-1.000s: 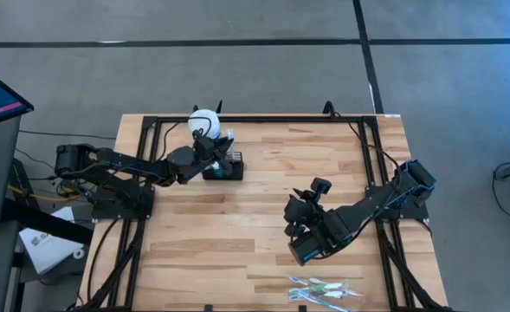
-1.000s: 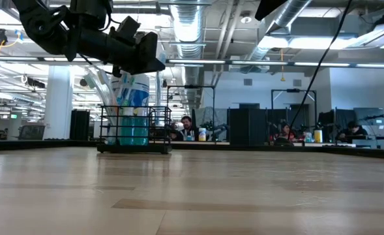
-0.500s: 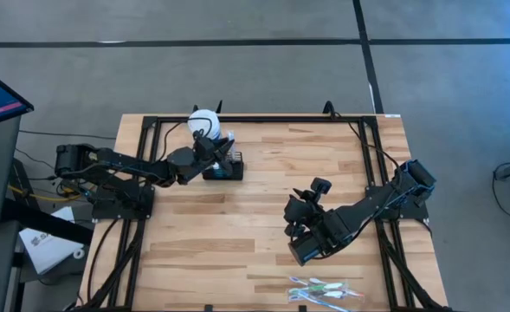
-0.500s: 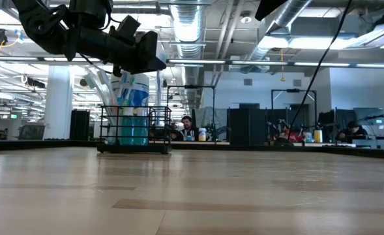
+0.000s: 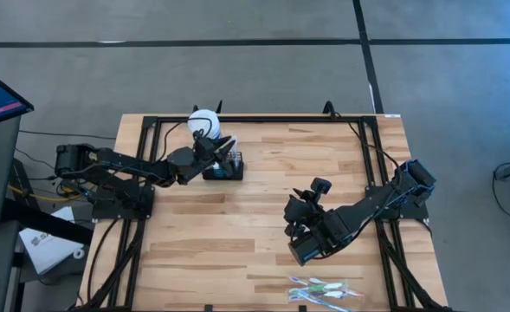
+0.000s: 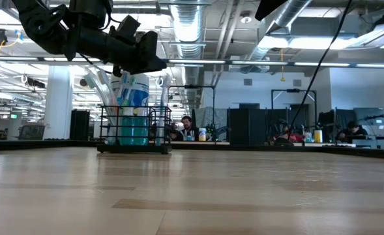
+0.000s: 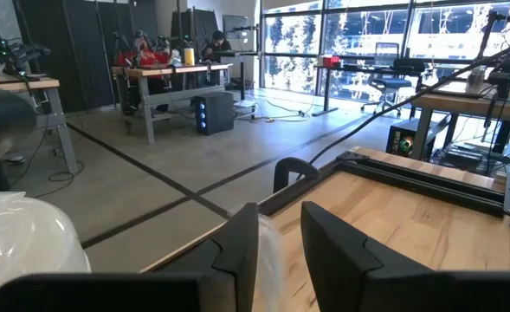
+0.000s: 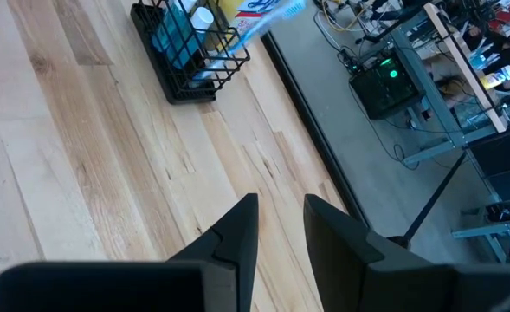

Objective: Pick & Place toothbrushing station
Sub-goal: Put the blue toothbrush into the wire organizer

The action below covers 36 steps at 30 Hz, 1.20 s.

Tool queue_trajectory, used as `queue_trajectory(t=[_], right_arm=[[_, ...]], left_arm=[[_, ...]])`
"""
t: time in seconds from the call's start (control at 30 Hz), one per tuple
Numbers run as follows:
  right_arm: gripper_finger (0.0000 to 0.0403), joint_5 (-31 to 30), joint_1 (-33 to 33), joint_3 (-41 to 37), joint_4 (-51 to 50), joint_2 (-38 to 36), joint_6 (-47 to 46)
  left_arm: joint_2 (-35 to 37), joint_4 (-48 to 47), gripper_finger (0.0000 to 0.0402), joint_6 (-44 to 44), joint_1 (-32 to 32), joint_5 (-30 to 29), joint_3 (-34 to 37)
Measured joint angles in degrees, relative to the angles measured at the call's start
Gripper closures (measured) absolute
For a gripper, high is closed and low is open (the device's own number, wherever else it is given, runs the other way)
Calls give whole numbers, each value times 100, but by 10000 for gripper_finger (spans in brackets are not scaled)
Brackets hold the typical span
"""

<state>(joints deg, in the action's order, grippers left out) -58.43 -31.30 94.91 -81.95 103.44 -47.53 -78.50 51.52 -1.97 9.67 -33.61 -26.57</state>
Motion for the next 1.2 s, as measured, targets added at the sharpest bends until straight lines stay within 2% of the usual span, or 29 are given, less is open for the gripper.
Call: queue_trajectory(t=[0.4,0.53,0.97,1.2], right_arm=[[317,1,1,0,-1,0,2],[317,0,1,0,0,0,2],[317,43,-12,2,-2,0,0],[317,792,-19,2,14,-2,-4]], left_arm=[[363,4,316,27,-2,4,-9],[576,-9,316,327,-94,0,-9],[1073,-12,316,603,-1071,0,-4],[965,-13,316,424,-1624,550,0]])
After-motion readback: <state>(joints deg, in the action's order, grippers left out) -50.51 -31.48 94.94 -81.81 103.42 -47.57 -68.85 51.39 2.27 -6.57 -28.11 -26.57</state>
